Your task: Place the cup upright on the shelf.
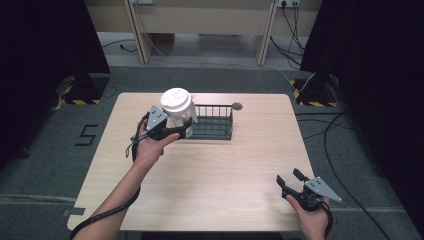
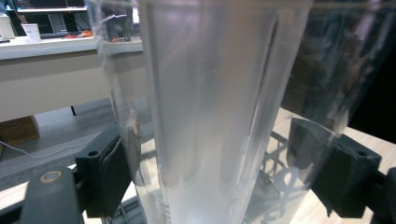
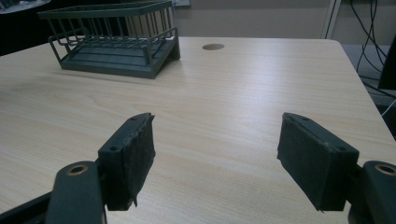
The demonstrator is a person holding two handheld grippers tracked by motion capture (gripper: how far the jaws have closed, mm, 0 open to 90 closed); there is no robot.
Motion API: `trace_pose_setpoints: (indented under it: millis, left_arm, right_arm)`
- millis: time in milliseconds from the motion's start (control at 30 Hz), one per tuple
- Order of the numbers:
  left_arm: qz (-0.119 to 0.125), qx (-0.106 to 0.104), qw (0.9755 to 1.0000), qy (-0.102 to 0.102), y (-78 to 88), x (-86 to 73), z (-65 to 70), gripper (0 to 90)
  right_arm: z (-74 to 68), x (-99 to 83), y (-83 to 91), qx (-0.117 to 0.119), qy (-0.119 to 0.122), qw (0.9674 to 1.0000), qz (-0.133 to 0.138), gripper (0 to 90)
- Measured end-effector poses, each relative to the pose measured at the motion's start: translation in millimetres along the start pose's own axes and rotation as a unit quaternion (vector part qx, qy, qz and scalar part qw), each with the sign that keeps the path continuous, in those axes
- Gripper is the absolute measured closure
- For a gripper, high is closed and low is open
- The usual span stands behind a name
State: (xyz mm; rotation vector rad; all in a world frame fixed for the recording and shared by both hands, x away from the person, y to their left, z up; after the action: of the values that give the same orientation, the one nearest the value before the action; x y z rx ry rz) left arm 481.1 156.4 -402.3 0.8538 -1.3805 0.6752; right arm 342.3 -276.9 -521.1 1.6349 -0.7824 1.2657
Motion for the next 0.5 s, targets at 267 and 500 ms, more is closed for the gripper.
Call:
trace_pose_setpoints:
  millis: [267,500]
  left_arm:
    - [-0.001,0.008,0.9999,0.007,-11.8,7.2,-5.4,16.9]
    - [-0.006,0.020,0.9998,0.006,-23.3,11.4,-9.6,16.9]
  right_arm:
    - [0.2,0.0,0.0,0.001,0.000,1.0000,-0.001,28.0]
    - [0.1,0.0,-0.4,0.000,0.000,1.0000,0.000,28.2]
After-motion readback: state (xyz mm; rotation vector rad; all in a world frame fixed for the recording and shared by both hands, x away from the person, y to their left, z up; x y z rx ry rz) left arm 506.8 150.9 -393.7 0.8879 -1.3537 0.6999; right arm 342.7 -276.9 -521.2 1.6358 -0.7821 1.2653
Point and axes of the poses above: each handheld gripper's, and its own axes: y roughly backward along the jaws, x roughly out of its top, z roughly to its right, the point moved 3 cm from there along -y, roughly forward along the jaws, and after that the axes turned 1 degree about z, right-handed, at the moved point
